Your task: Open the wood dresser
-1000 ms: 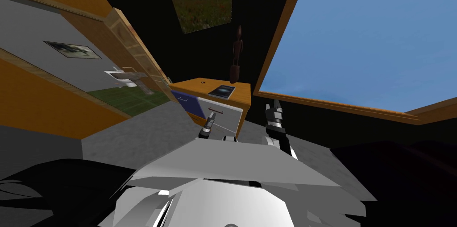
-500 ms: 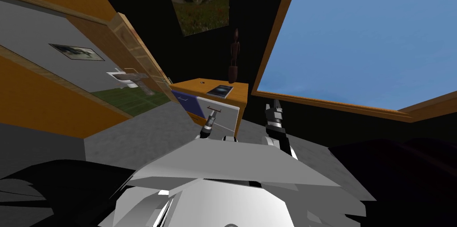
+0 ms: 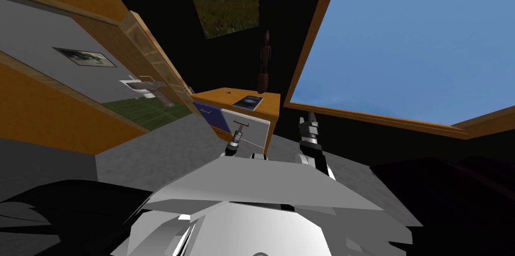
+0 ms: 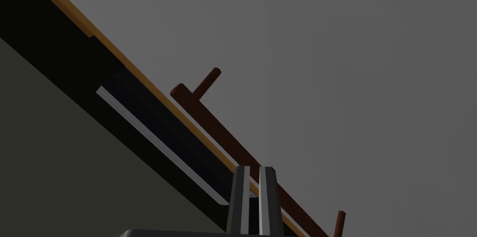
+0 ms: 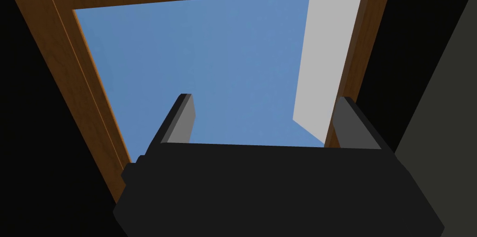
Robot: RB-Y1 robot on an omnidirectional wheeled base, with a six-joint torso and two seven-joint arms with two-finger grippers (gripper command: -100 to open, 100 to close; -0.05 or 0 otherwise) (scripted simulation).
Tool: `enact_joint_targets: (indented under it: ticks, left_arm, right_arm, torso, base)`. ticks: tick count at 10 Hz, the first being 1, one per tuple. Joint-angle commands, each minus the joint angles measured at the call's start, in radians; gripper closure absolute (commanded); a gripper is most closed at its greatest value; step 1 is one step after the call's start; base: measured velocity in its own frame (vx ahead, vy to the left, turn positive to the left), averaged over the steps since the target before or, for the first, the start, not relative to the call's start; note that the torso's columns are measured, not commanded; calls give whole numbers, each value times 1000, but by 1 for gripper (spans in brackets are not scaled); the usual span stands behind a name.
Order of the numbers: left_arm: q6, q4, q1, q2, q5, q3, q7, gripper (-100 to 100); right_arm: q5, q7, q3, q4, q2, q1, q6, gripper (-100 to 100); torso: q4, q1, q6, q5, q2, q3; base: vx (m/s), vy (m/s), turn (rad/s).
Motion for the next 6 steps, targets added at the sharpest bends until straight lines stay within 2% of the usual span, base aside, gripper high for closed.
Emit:
enact_joint_targets:
  ticks: [1,2,3,4,6]
  left_arm:
    - [-21,13,3,-2,0,-1,-3,100]
    - [-34,15,3,19,7,3,1,-100]
    - [-33,20,2,2,9,4,5,-100]
    - [-32,18,2,6,7,3,2,-100]
    - [15,-7,-22,11,9,8,14,-100]
  right_arm:
    - [0,0,0,0,0,0,0,0]
    - [0,0,0,0,0,0,0,0]
    - [0,0,0,0,0,0,0,0]
    - [0,0,0,0,0,0,0,0]
    - [0,0,0,0,0,0,0,0]
  torso:
    - [-1,-1,-1,0,0,0]
    - [-2,-1,-1,0,-2,0]
    - [-3,5,-1,2,-4,-2]
    - [-4,7,-1,3,-5,-2]
    - [-3,-5,-1,-1,-1,0]
  base:
    - [1,13,-4]
    - [26,90,15]
    - [46,161,6]
    - [21,78,-5]
    - [2,-1,1]
